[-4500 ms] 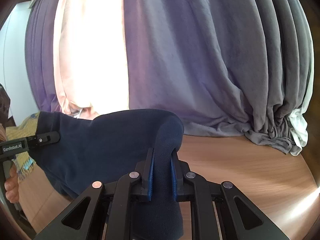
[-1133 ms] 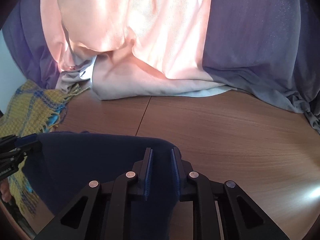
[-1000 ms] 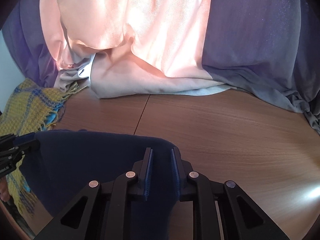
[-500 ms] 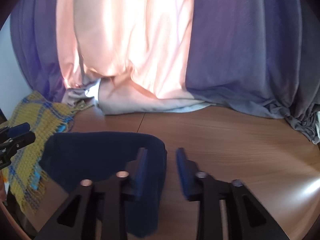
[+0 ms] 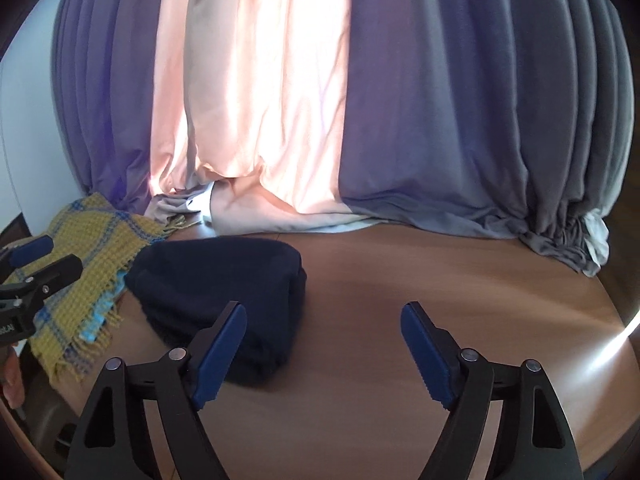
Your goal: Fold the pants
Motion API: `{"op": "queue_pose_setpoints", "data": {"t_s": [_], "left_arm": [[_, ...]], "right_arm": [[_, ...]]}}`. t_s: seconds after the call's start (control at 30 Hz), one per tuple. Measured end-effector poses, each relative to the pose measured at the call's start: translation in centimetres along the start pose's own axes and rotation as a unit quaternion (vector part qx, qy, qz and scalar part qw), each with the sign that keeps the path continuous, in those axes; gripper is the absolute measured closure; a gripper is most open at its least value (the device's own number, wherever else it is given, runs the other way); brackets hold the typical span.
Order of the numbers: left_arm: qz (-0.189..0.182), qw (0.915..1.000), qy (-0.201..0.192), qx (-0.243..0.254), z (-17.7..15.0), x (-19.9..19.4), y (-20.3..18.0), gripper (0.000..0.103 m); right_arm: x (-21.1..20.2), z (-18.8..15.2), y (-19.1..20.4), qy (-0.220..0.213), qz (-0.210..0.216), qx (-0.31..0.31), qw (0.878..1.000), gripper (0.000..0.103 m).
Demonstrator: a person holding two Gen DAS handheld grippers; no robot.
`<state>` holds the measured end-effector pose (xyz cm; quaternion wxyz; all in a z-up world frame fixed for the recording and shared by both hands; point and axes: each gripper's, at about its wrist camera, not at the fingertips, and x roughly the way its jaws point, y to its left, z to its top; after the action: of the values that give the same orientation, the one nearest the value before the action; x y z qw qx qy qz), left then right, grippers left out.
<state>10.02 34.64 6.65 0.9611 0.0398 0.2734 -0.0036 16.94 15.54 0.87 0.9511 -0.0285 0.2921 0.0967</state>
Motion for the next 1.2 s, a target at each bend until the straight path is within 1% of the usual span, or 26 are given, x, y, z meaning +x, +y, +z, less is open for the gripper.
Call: {"op": "queue_pose_setpoints", "data": {"t_s": [0.07,0.13,0.2,0.3,0.43,0.67,0.9,1.2], "left_arm": [[0.001,1.0000,-0.002,0.002,-0.8,-1.7,-0.9,0.006],[0.007,1.0000,-0.005,0.003,-1.6,-3.2,-1.7,0.002],[0.012,0.9999,-0.008,0.006,-2.3,-4.6,-2.4,0.002],[0.009,0.9998,-0.011,0.011,-3.6,-6.7,-3.7,0.000],[0.007,0.9999,-0.009,0.009,-5.1,-8.9,-5.0,0.000],[0.006,0.9998,-0.017,0.006,-7.0,-12.4,-6.4,0.000],[-0.001,0.9999,-0.016,0.005,-8.0,-14.0,-7.1,0.000],[-0.010,0.9996,-0.022,0.013,-8.1,-14.8,-7.6,0.000]], "right_arm": [[-1.5,-0.9,-0.5,0.000,-0.002,0.003,1.000,0.021],[-3.1,-1.9,-1.0,-0.002,-0.002,0.004,1.000,0.021],[-4.7,-2.8,-1.4,-0.005,0.002,0.005,1.000,0.021],[-6.9,-4.1,-1.8,-0.007,0.007,0.008,1.000,0.021],[-9.5,-5.7,-2.1,-0.009,0.013,0.010,1.000,0.021],[-13.3,-8.2,-2.6,-0.020,0.015,0.009,1.000,0.021],[-15.8,-9.8,-2.5,-0.027,0.014,0.007,1.000,0.021],[-17.5,-10.9,-2.6,-0.032,0.010,0.008,0.999,0.021]]}}
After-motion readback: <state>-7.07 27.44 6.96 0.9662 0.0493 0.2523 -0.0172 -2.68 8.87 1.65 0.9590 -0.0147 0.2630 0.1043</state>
